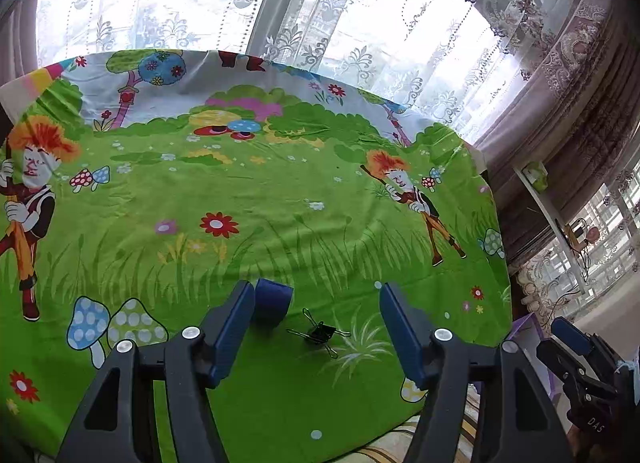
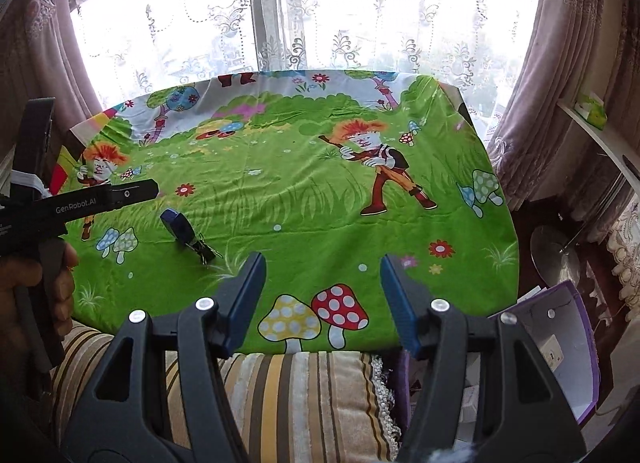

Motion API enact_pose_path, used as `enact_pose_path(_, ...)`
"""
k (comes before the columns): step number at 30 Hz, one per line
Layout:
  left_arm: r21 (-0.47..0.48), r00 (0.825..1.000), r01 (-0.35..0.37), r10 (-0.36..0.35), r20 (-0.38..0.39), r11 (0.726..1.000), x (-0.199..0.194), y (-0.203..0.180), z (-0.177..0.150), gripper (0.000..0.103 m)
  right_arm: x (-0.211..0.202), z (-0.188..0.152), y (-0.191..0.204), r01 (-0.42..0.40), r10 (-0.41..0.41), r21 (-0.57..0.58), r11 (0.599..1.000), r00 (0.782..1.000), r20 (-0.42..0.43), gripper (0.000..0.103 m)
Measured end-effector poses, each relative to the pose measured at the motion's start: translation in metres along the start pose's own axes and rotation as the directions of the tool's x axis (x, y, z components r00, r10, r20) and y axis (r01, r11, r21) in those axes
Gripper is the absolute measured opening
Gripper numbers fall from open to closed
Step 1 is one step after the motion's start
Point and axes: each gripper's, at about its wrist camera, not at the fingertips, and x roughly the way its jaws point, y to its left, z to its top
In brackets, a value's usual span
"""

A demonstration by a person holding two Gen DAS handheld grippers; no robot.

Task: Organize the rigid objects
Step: 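Grasp the blue sharpener with the left tool while the right tool grasps the black binder clip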

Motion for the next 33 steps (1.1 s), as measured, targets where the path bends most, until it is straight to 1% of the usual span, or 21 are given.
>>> enact_pose_path(2,-0.008,1.000,-0.003,0.003,-0.015,1.000,0.006,0.005,-0.001,0.066,0.005,0.003,0.011,-0.011,0.010,-0.033,0.999,1.000,-0.010,0.064)
enact_pose_path(5,0.003,0.999,-0.023,0.023,-0.038,1.000,0.018,0.010,-0.002,0.066,0.014,0.006,0.027,-0.033,0.031,-0.079,0.996,0.999,-0.031,0.065)
enact_pose_path(8,0.014,0.998,-0.024,0.025,-0.064,1.000,0.028,0.012,-0.004,0.066,0.024,0.007,0.043,-0.056,0.049,-0.123,0.991,0.997,-0.053,0.065)
enact_pose_path(12,0.027,0.994,-0.060,0.062,-0.093,0.998,0.042,0.016,-0.007,0.066,0.042,0.007,0.062,-0.094,0.078,-0.171,0.981,0.992,-0.094,0.065)
enact_pose_path(20,0.026,0.988,-0.061,0.065,-0.142,0.998,0.066,0.025,-0.011,0.065,0.077,0.002,0.099,-0.153,0.112,-0.264,0.952,0.980,-0.164,0.065)
enact_pose_path(21,0.021,0.988,-0.058,0.061,-0.145,0.998,0.068,0.027,-0.010,0.059,0.081,0.001,0.103,-0.159,0.113,-0.275,0.948,0.978,-0.176,0.065)
enact_pose_path(22,0.013,0.987,-0.053,0.054,-0.150,0.999,0.070,0.029,-0.010,0.050,0.086,0.000,0.107,-0.160,0.109,-0.287,0.945,0.976,-0.187,0.065)
enact_pose_path(23,0.003,0.987,-0.043,0.043,-0.156,0.999,0.072,0.032,-0.010,0.045,0.089,-0.001,0.111,-0.163,0.108,-0.297,0.941,0.975,-0.193,0.065)
enact_pose_path(24,-0.007,0.986,-0.033,0.032,-0.162,0.999,0.073,0.034,-0.010,0.038,0.092,-0.001,0.113,-0.169,0.111,-0.305,0.937,0.974,-0.199,0.065)
enact_pose_path(25,-0.014,0.986,-0.030,0.027,-0.164,0.999,0.074,0.036,-0.010,0.035,0.095,-0.001,0.116,-0.174,0.113,-0.314,0.933,0.972,-0.205,0.065)
enact_pose_path(26,-0.021,0.987,-0.026,0.022,-0.162,0.999,0.074,0.037,-0.010,0.034,0.098,-0.001,0.118,-0.177,0.113,-0.322,0.930,0.972,-0.208,0.065)
enact_pose_path(28,-0.045,0.987,-0.017,0.010,-0.163,0.999,0.074,0.041,-0.010,0.028,0.104,-0.001,0.123,-0.186,0.115,-0.338,0.922,0.969,-0.220,0.065)
enact_pose_path(33,-0.106,0.990,-0.003,-0.012,-0.137,0.994,0.066,0.052,-0.008,0.028,0.129,-0.002,0.132,-0.197,0.099,-0.360,0.912,0.957,-0.272,0.065)
